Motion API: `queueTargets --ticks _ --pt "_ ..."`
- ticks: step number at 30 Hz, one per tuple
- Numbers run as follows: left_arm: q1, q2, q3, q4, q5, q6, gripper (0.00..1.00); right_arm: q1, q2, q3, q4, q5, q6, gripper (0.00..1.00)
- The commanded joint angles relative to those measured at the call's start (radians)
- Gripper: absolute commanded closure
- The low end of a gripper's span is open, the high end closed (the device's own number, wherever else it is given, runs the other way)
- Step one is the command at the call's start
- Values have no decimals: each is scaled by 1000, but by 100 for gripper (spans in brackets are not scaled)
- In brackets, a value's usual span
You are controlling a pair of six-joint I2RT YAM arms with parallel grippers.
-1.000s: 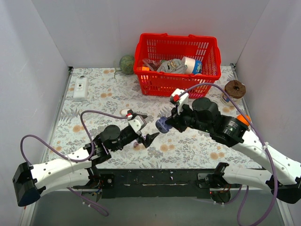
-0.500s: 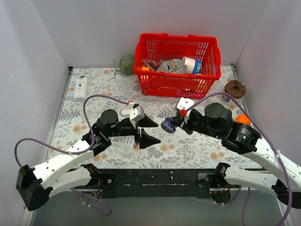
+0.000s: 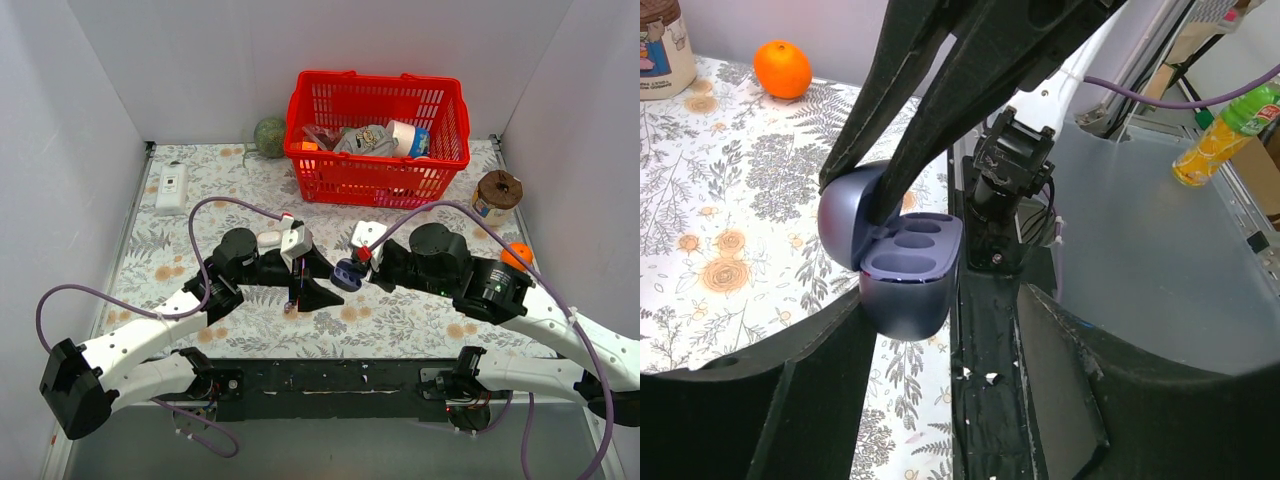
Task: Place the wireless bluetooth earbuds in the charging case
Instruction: Adjust the charging case.
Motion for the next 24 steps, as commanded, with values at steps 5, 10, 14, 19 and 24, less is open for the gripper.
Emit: queueTargets --ticks 5,10,14,19,24 --pt "6 6 16 23 18 10 49 13 19 17 74 18 -10 99" --pt "8 7 12 34 3 10 50 19 33 25 76 18 -11 99" --pt "8 10 7 43 8 5 51 22 40 26 76 21 -13 99" --pt "8 15 -4 55 17 0 56 25 42 28 83 26 -10 99" --pt "8 33 -7 66 37 -6 63 26 46 32 83 26 -7 99"
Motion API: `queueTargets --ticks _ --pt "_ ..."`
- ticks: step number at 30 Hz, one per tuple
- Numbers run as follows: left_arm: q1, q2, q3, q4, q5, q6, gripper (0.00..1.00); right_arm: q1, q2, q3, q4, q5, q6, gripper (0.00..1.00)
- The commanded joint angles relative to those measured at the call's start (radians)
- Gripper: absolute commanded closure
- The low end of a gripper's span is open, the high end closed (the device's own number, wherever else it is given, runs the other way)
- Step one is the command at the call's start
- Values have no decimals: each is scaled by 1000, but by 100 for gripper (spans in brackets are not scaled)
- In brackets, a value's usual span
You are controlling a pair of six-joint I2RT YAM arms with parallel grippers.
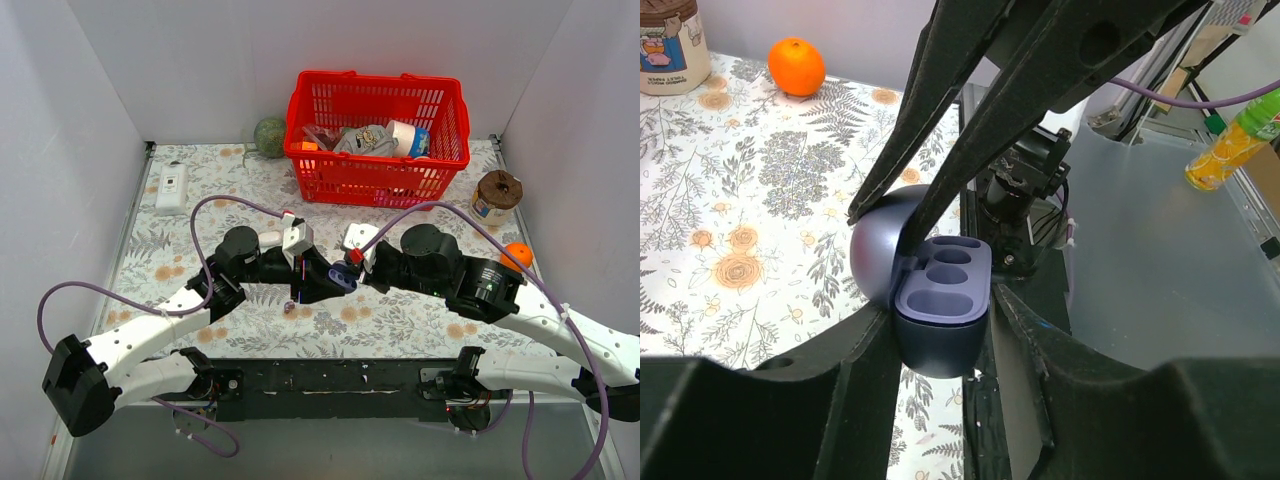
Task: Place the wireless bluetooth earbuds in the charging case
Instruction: Adjust the charging case.
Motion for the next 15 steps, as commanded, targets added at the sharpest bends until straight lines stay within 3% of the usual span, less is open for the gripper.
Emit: queueTargets --ticks 1,4,9,15 --pt "-5 8 -5 44 46 -8 64 6 8 34 63 14 -4 99" --pt "-5 16 -11 60 52 -14 71 10 10 34 63 16 -1 99" --pt "-5 22 -16 64 57 -13 100 16 5 26 64 19 6 99" --pt "-5 -10 -48 83 35 -22 100 17 1 20 70 39 24 99"
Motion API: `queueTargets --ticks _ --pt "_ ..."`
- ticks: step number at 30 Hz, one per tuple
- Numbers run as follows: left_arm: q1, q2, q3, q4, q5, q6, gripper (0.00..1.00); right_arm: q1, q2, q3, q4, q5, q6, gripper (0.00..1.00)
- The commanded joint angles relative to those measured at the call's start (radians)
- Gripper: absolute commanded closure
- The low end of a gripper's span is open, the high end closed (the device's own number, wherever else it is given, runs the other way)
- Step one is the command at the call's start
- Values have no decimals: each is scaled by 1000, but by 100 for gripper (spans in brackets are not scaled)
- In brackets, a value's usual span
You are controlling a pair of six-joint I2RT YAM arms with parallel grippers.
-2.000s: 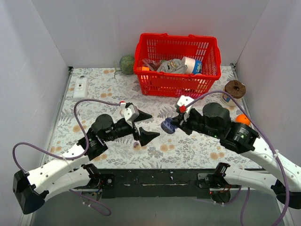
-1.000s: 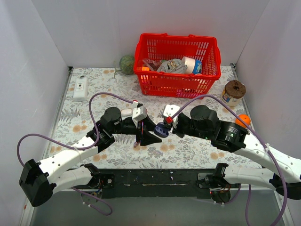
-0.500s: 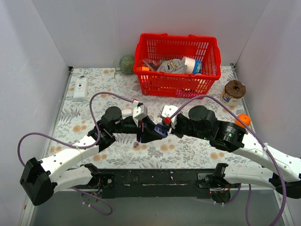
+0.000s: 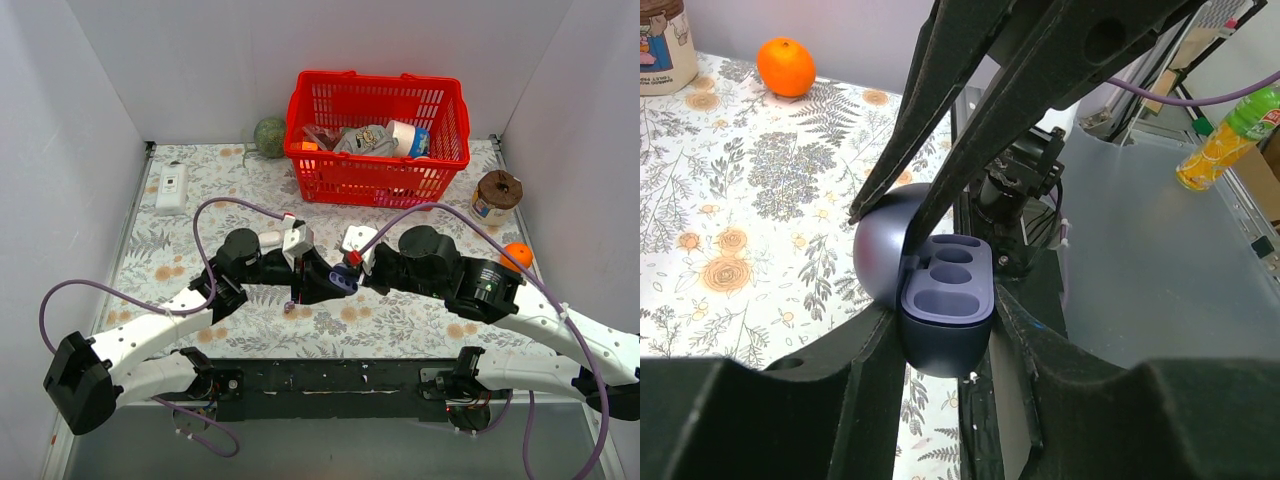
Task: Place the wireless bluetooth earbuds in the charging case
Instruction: Adjust the charging case, then adjust the earbud at the center of the board.
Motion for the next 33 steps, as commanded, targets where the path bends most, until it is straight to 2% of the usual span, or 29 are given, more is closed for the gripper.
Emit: queueTargets --ticks 1,2,5,6,8,9,12,16,19,22,26,33 --pt "-9 -37 -26 19 8 -4 100 5 0 23 93 40 30 99" --pt "-9 -47 -35 20 -1 -9 100 5 0 25 99 37 43 97" --pt "-9 -83 -67 33 -24 -17 100 5 -2 29 112 59 76 78" --pt "-9 -97 -79 42 -48 -26 100 5 -4 31 116 66 83 66" --pt "-9 -124 -105 60 -79 -41 100 3 -7 41 129 80 106 56" --pt "-9 -158 -139 83 -118 -59 100 4 -13 44 138 85 128 47" --pt "-9 -224 -203 117 -163 -84 100 -1 -31 71 171 54 180 37" --pt "-9 -313 -267 115 -260 -122 100 -9 -45 88 198 68 232 33" --pt "-10 -412 -325 123 -342 -155 100 -30 -62 6 227 146 284 33" --pt "-10 -526 -362 76 -416 -172 100 -93 -39 -113 242 113 358 36" --pt "-12 -648 -377 -13 -519 -172 100 -151 41 -264 296 39 474 51" --pt "-10 -729 -336 -170 -532 -147 100 -151 248 -344 420 -30 498 53"
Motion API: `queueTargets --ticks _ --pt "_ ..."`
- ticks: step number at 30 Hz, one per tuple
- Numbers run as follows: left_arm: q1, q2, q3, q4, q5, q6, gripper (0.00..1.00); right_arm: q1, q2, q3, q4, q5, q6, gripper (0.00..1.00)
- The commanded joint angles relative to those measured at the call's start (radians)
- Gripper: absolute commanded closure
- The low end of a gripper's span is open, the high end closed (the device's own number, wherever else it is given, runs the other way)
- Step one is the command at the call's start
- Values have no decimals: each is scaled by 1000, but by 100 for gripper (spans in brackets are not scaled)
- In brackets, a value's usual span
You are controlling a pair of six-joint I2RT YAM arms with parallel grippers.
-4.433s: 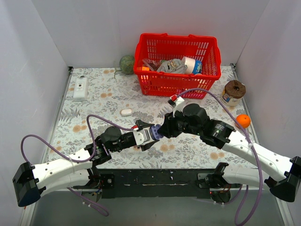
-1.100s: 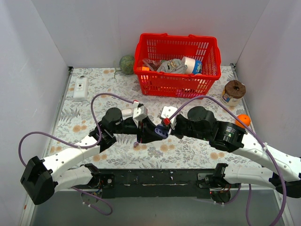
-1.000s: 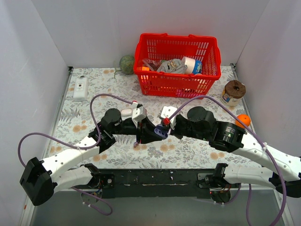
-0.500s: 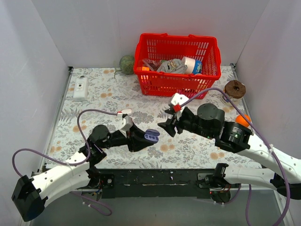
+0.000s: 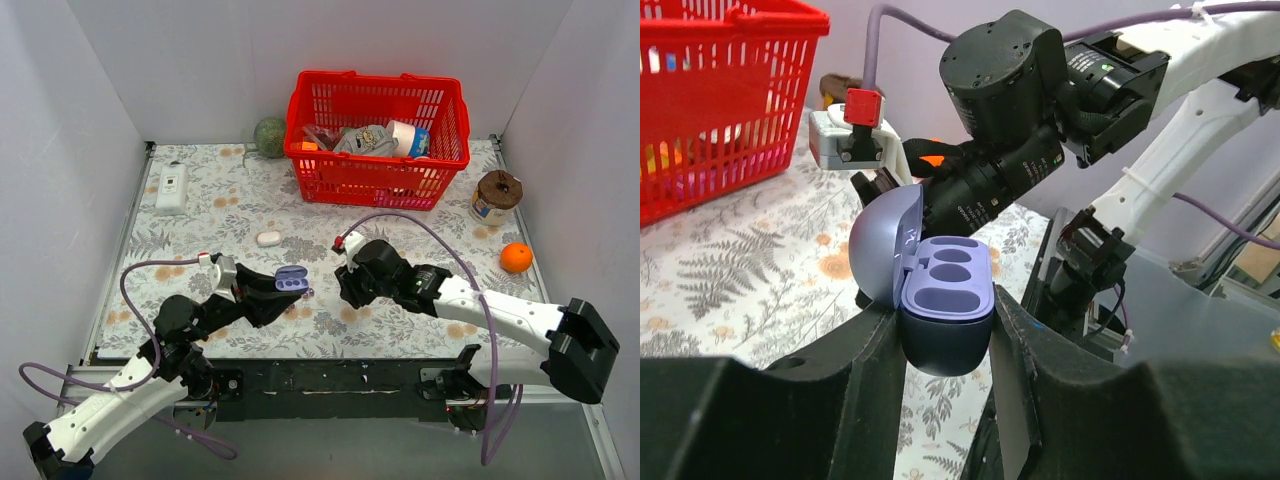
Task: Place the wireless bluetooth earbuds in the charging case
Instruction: Adjust the earbud at the center of the board.
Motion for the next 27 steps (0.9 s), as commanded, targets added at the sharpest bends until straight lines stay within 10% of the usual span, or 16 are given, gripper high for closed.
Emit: queueTargets --ticks 1,18,27 --pt "-3 -24 35 -125 -44 16 100 0 69 15 143 -63 38 53" --pt "-3 -110 67 -249 -44 40 100 -66 474 259 188 -193 57 55" --pt "-3 -124 74 -257 -44 40 100 -63 444 150 267 -244 159 99"
